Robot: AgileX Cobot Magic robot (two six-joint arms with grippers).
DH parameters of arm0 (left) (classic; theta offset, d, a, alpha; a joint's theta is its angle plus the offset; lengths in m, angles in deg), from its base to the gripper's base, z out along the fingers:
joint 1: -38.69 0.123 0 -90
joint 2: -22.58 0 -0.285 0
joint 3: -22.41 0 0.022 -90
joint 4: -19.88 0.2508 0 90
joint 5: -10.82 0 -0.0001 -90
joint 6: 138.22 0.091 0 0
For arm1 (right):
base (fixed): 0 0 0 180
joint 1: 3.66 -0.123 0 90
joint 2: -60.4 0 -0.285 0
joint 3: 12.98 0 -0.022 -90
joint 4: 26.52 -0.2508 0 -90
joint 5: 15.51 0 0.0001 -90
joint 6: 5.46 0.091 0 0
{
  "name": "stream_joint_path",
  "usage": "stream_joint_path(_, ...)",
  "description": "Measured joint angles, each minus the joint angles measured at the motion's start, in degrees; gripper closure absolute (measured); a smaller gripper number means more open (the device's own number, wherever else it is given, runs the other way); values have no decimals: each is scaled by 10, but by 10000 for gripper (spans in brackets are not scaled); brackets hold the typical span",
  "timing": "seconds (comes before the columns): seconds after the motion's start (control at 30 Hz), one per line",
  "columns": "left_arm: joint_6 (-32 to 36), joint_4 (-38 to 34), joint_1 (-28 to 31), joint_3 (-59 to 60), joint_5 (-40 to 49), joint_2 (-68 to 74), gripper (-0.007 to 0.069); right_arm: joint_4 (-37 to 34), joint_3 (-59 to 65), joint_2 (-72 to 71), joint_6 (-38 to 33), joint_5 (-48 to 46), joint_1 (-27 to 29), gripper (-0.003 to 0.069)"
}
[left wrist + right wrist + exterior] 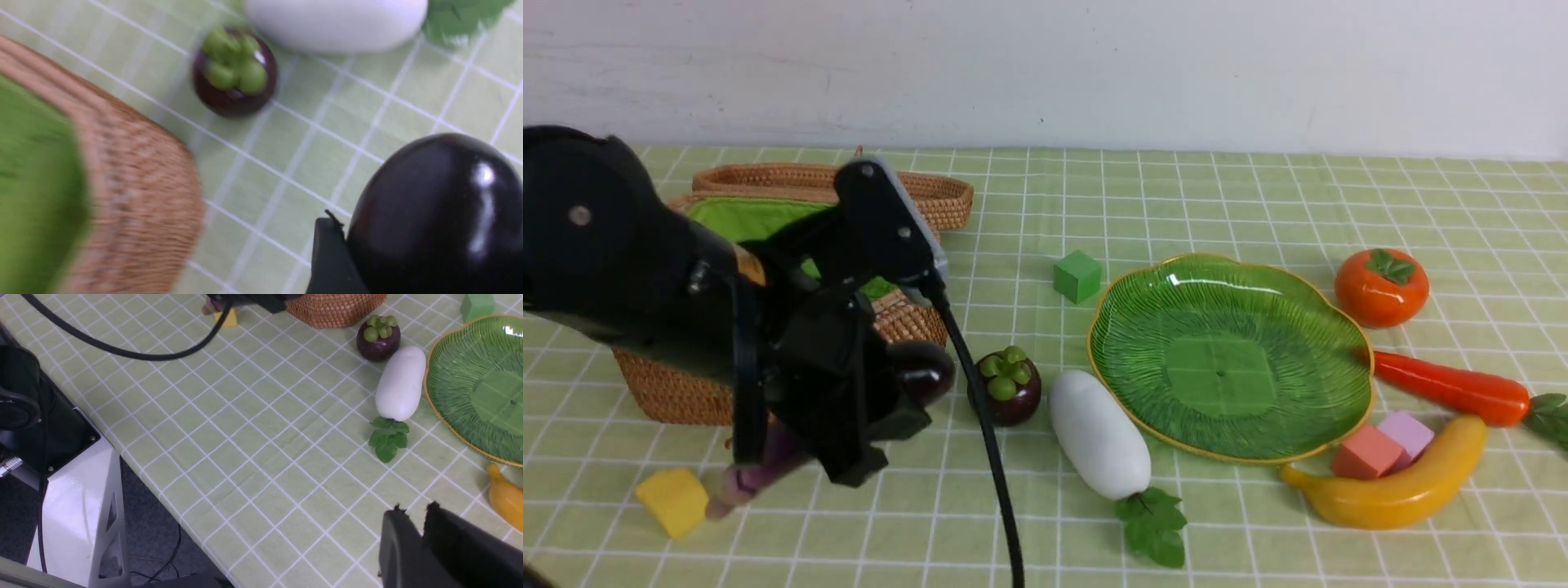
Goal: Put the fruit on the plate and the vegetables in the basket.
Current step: Use the left arm to grab an eggplant and put it into the left basket
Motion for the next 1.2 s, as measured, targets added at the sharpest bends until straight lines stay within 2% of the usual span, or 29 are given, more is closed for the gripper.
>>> stream_joint_path(0.1, -10, 55, 0, -34, -15, -10, 211, -1, 0, 0, 0, 25, 0, 562)
stream_joint_path(0.23, -59, 158, 0, -84, -40, 8, 211, -2, 0, 0, 0, 98, 0, 562)
stream_joint_path(0.37, -108, 296, 0, -128, -57, 59, 211, -3, 0, 0, 0, 152, 0, 562)
stream_joint_path(0.5, -181, 425, 4, -162, -72, 136, 211, -8, 0, 0, 0, 161, 0, 562)
stream_joint_path(0.6, -249, 492, 20, -187, -82, 184, 211, -8, 0, 0, 0, 161, 0, 562)
stream_joint_path(0.73, -322, 523, 53, -196, -91, 222, 211, -9, 0, 0, 0, 158, 0, 562)
stream_joint_path(0.9, -344, 528, 77, -197, -91, 239, 207, -10, 0, 0, 0, 158, 0, 561)
stream_joint_path(0.97, -346, 529, 78, -197, -100, 240, 181, -10, 0, 0, 0, 158, 0, 559)
stream_joint_path(1.13, -347, 529, 78, -199, -124, 240, 41, -12, 0, 0, 0, 158, 0, 554)
stream_joint_path(1.2, -347, 529, 78, -199, -125, 240, 15, -12, 0, 0, 0, 158, 0, 552)
